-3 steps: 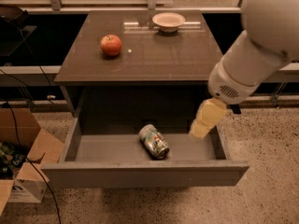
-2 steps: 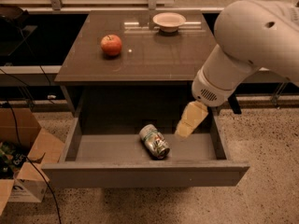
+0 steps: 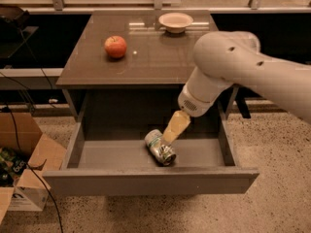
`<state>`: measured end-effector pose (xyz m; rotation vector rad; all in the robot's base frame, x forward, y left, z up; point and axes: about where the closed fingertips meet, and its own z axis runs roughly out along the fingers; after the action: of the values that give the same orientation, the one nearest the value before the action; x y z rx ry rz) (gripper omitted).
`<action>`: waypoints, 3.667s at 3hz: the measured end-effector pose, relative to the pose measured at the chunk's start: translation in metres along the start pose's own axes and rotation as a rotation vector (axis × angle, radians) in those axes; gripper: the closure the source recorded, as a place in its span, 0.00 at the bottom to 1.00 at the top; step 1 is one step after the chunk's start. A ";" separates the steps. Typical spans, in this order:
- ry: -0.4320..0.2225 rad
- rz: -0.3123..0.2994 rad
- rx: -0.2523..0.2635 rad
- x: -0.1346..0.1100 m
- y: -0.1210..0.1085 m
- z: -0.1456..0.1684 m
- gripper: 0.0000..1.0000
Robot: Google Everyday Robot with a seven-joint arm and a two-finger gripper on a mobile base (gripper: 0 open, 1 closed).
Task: Pick 7up can from top drawer and place on counter
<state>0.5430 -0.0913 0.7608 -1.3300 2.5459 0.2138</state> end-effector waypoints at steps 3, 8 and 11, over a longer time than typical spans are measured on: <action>0.100 0.221 -0.160 -0.010 0.007 0.136 0.00; 0.068 0.307 -0.020 -0.010 0.005 0.062 1.00; -0.168 0.070 0.211 -0.027 -0.040 -0.138 1.00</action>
Offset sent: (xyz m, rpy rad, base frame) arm 0.0275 0.0533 -0.1258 0.0735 0.2168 -0.1577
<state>0.5684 -0.1270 0.9004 -1.0985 2.4000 0.0651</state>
